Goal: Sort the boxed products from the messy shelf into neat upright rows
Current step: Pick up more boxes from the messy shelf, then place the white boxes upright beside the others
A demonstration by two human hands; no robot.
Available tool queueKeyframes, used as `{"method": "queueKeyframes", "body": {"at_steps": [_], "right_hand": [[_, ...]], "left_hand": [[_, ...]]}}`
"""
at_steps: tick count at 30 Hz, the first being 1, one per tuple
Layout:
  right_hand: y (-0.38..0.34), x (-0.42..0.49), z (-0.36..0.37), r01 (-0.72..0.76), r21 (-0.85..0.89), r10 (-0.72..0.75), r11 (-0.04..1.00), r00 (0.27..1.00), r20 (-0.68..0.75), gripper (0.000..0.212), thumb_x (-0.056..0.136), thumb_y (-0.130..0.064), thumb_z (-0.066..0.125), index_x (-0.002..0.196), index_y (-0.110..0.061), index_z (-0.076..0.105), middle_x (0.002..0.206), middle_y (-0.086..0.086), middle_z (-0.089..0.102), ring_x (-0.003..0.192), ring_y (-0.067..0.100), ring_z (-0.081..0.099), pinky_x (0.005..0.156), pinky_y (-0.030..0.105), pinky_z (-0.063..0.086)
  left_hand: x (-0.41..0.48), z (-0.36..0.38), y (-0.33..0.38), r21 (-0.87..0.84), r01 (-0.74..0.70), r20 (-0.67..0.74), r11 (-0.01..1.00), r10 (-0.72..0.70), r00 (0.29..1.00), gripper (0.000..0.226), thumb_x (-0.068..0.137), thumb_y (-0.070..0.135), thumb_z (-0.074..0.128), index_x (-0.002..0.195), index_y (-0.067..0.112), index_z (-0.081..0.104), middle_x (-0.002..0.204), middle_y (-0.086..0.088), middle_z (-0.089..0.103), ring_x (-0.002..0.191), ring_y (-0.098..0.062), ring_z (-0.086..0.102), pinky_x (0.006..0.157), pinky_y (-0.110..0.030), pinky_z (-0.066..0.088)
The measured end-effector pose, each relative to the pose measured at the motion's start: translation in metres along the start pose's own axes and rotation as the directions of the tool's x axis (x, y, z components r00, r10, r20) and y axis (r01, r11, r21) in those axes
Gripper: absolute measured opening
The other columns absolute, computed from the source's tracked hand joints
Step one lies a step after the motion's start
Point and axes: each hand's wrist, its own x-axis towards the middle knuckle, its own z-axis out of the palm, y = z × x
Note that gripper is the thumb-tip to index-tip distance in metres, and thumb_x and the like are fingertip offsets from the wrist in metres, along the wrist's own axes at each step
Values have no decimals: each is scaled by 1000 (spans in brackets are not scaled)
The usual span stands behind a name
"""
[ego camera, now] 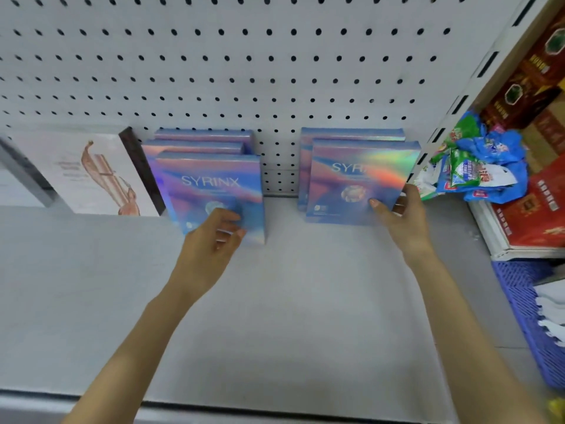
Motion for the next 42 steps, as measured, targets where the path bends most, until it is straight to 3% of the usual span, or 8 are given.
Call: {"method": "queueKeyframes", "body": {"at_steps": [6, 9, 14, 21, 31, 35, 39, 42], "right_hand": [[-9, -41, 3, -156, -42, 144, 987, 968, -206, 43, 86, -19, 72, 121, -8, 50, 117, 17, 58, 94, 26, 57, 84, 37, 50], [-31, -106, 21, -85, -53, 69, 995, 964, -256, 37, 87, -17, 71, 118, -12, 51, 115, 13, 56, 88, 17, 56, 69, 15, 42], [-83, -240, 101, -30, 1, 30, 1000, 999, 45, 34, 85, -17, 72, 109, -27, 50, 110, 5, 57, 90, 13, 58, 67, 2, 41], [-134, -427, 233, -5, 45, -13, 999, 925, 379, 38, 86, -29, 71, 115, -40, 49, 126, -8, 53, 114, 7, 54, 93, 22, 44], [-179, -591, 376, 182, -14, -104, 983, 619, 778, 67, 77, -65, 61, 136, -58, 29, 128, -49, 28, 129, -10, 30, 104, 19, 26], [-197, -614, 439, 222, -16, -105, 975, 523, 846, 73, 75, -67, 58, 141, -47, 33, 136, -29, 37, 130, -5, 33, 104, 21, 31], [-213, -623, 517, 221, 21, -117, 975, 434, 893, 65, 85, -49, 65, 142, -41, 35, 132, -27, 40, 112, -27, 36, 84, -4, 33], [-230, -627, 591, 185, 73, -139, 980, 373, 917, 62, 87, -43, 66, 141, -42, 36, 139, -24, 41, 122, -17, 37, 93, 5, 34]], "left_hand": [[-37, -24, -14, -71, -7, -4, 997, 6, 1000, 18, 90, 14, 64, 102, 25, 57, 89, 11, 64, 76, 7, 60, 66, 0, 40], [-61, -44, -29, -104, -5, 5, 995, 5, 1000, 17, 91, 16, 64, 103, 26, 57, 92, 9, 66, 77, 5, 61, 68, -2, 41], [-128, -101, -70, -162, 7, -35, 987, -13, 999, 17, 91, 21, 63, 101, 33, 57, 98, 14, 66, 88, 1, 63, 73, -4, 43], [-280, -223, -170, -228, 95, -111, 969, -123, 986, 31, 88, 19, 66, 110, 39, 56, 107, 17, 64, 97, 0, 62, 82, -12, 48], [-426, -356, -291, -332, 344, -414, 878, -463, 783, 43, 85, 27, 69, 125, 34, 55, 115, 15, 62, 102, 3, 58, 93, -20, 44], [-437, -389, -332, -379, 384, -452, 842, -531, 717, 43, 85, 33, 68, 127, 35, 54, 118, 16, 60, 108, -2, 57, 94, -22, 43], [-433, -428, -379, -408, 413, -474, 814, -576, 666, 44, 87, 32, 67, 127, 37, 53, 122, 15, 60, 111, -3, 56, 95, -23, 43], [-415, -476, -421, -406, 435, -513, 804, -594, 620, 40, 86, 32, 68, 122, 39, 54, 118, 18, 59, 110, -2, 56, 95, -20, 41]]}}
